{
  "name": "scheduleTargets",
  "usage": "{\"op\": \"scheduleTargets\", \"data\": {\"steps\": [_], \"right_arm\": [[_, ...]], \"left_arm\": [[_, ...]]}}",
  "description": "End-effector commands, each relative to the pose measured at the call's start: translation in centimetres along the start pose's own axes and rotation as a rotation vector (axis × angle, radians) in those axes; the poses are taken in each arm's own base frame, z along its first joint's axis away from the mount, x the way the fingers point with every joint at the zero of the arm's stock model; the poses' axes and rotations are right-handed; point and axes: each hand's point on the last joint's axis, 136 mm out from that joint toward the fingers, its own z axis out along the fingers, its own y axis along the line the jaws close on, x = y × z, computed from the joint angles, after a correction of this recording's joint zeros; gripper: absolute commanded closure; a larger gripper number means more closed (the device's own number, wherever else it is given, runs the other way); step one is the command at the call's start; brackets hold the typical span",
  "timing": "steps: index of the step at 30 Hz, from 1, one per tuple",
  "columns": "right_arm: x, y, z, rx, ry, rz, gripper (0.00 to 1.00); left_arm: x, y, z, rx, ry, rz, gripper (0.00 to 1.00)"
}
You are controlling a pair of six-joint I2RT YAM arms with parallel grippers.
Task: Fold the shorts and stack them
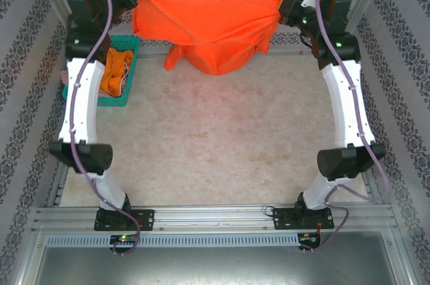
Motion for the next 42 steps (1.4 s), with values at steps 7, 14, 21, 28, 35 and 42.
{"op": "scheduleTargets", "data": {"steps": [7, 14, 21, 28, 35, 42], "right_arm": [[14.4, -6.4, -6.0, 0.055, 0.068, -0.043, 0.95], [27.1, -7.8, -13.2, 0.099, 0.232, 0.116, 0.43], [28.0, -4.5, -14.3, -0.01, 0.265, 0.251, 0.22], [31.9, -4.8, -8.4, 0.049, 0.504, 0.307, 0.15], [33.7, -7.8, -2.2, 0.122, 0.595, 0.363, 0.14], [33.4, -11.7, 5.8, 0.118, 0.652, 0.459, 0.14]], "left_arm": [[18.4, 5.8, -11.0, -0.064, 0.097, 0.005, 1.0], [33.7, 8.8, -20.6, -0.115, 0.313, -0.06, 0.62], [27.6, 7.7, -22.9, -0.183, 0.186, 0.058, 0.0], [33.2, 8.0, -16.8, -0.143, 0.375, -0.099, 0.0], [40.3, 10.8, -16.0, -0.202, 0.517, -0.24, 0.0], [45.6, 11.1, -17.5, -0.235, 0.62, -0.254, 0.0]]}}
